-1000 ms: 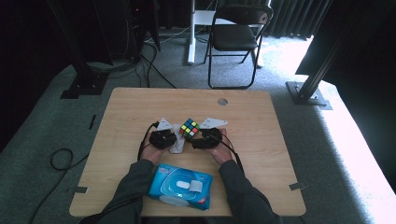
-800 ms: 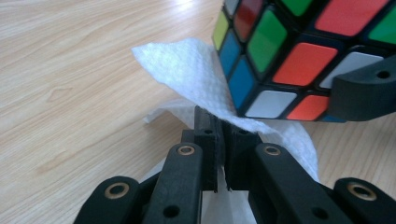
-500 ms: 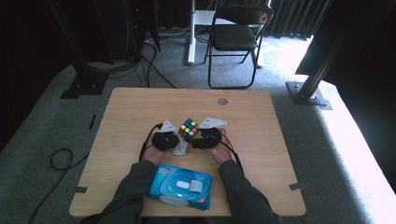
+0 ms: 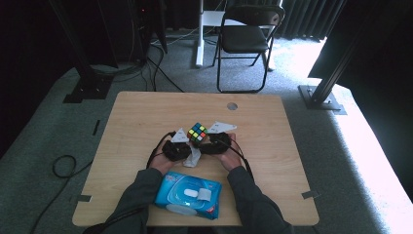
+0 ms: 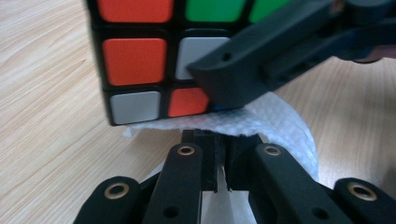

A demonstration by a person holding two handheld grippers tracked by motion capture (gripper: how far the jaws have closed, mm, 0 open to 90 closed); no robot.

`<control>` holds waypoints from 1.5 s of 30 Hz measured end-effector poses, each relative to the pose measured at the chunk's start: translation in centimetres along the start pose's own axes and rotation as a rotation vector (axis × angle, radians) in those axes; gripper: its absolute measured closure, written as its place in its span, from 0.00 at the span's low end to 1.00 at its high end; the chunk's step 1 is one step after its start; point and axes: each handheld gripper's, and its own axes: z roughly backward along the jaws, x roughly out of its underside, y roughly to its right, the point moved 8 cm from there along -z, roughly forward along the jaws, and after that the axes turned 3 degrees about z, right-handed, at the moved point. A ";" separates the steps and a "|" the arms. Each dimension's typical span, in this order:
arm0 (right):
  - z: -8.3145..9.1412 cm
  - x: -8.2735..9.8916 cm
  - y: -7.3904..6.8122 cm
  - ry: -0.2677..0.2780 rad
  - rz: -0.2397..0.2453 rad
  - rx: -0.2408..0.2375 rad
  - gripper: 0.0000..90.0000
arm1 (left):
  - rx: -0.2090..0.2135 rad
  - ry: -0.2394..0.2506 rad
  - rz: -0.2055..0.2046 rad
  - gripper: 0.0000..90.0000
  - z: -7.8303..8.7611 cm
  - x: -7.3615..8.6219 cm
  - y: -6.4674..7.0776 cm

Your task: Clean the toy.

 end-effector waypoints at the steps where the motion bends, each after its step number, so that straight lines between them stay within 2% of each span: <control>1: 0.0 0.0 0.1 -0.001 0.000 0.003 0.38 | -0.001 0.002 0.001 0.95 0.0 0.0 0.0; 8: 0.2 0.2 0.4 -0.005 -0.006 0.021 0.38 | -0.021 0.036 0.051 0.95 0.8 0.0 -1.1; 12: 0.2 0.7 0.9 -0.018 -0.021 0.039 0.38 | -0.046 0.054 0.095 0.95 1.6 0.6 -2.1; 17: 0.0 1.3 1.3 -0.029 -0.035 0.057 0.38 | -0.076 0.044 0.118 0.95 2.0 1.7 -2.8; 19: -0.1 1.5 1.4 -0.037 -0.038 0.066 0.38 | -0.095 0.040 0.130 0.94 2.1 2.1 -3.0; 22: -0.3 1.9 1.6 -0.060 -0.024 0.091 0.38 | -0.150 0.025 0.150 0.94 2.5 2.8 -3.6; 26: -0.5 2.4 1.8 -0.076 -0.038 0.103 0.38 | -0.187 0.043 0.194 0.93 3.2 3.5 -4.5; 29: -0.8 2.8 1.9 -0.084 -0.049 0.113 0.38 | -0.181 0.052 0.227 0.93 3.6 4.0 -4.8; 40: -1.9 3.6 2.1 -0.121 -0.063 0.156 0.38 | -0.176 0.027 0.225 0.92 3.0 5.1 -4.6; 45: -2.2 4.0 2.2 -0.133 -0.086 0.170 0.38 | -0.174 0.016 0.225 0.91 2.8 5.4 -4.5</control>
